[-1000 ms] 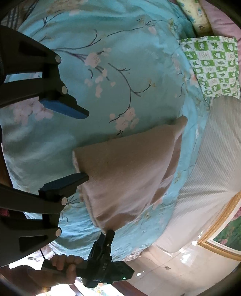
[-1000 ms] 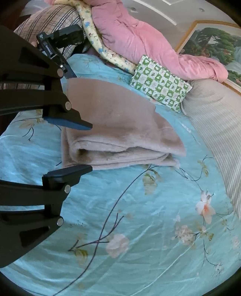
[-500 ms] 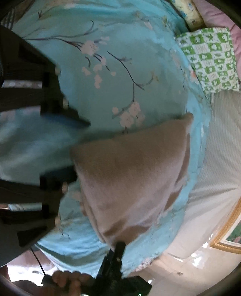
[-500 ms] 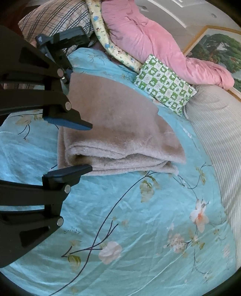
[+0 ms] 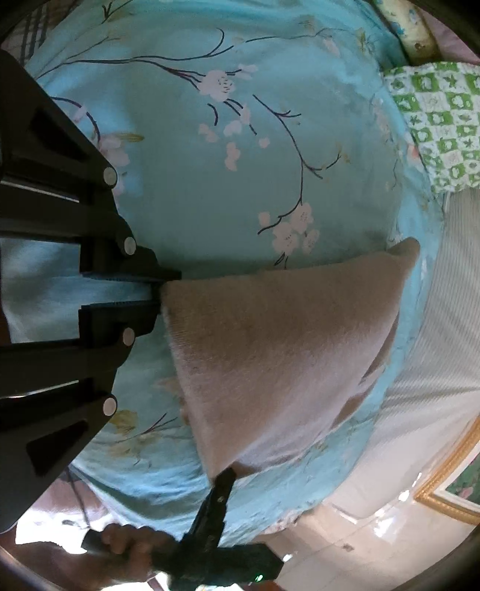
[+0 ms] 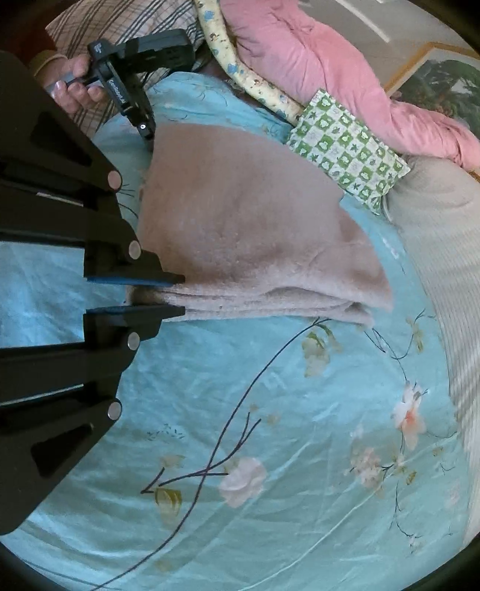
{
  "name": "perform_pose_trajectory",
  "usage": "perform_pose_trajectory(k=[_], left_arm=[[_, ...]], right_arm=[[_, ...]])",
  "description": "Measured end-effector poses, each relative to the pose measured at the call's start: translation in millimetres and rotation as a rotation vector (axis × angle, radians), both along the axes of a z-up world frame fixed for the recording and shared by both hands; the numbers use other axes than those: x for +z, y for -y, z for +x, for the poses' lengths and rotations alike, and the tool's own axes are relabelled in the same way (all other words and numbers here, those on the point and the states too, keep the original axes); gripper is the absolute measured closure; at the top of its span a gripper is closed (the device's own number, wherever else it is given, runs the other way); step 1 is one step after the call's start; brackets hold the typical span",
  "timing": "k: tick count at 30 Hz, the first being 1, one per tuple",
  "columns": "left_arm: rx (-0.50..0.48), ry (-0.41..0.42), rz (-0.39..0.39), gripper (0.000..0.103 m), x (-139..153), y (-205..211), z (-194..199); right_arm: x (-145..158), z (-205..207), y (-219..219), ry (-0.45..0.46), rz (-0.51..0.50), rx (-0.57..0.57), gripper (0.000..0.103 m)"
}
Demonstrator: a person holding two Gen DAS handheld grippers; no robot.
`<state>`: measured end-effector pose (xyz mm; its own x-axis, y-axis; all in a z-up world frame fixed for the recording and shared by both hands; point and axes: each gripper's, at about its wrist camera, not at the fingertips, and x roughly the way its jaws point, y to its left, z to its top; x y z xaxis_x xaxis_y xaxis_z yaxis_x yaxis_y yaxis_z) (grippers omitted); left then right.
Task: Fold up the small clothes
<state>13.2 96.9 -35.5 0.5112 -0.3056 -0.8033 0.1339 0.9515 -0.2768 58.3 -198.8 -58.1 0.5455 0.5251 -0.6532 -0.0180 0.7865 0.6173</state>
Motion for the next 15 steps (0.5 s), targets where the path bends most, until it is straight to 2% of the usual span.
perform_pose_trajectory(k=[1,3,4,7,9,12,15], left_arm=[[-0.017,-0.003,-0.009,0.096,2.5,-2.4,-1.9],[-0.066,0.02,-0.026,0.096,14.4,-8.3,-11.3],[-0.08,0.033,-0.032,0.096,19.9,-9.7,-16.4],[-0.115,0.091,-0.07,0.096,47.1,-19.2,-20.9],[-0.114,0.127,-0.096,0.095,63.6,-20.5,-10.2],[-0.102,0.166,-0.139,0.094,77.0,-14.2,20.8],[-0.094,0.195,-0.156,0.094,80.5,-0.5,53.6]], right_arm=[[0.2,0.2,2.7,-0.011,0.005,0.0,0.089],[3.1,-3.0,8.9,-0.023,0.005,-0.012,0.076],[4.9,-5.0,11.0,-0.024,0.001,-0.02,0.072],[16.6,-12.3,21.8,-0.004,0.003,-0.046,0.071],[30.2,-12.2,23.9,0.032,0.004,-0.064,0.071],[57.1,1.5,11.9,0.122,0.003,-0.048,0.071],[69.3,28.7,-9.1,0.165,-0.016,-0.009,0.071]])
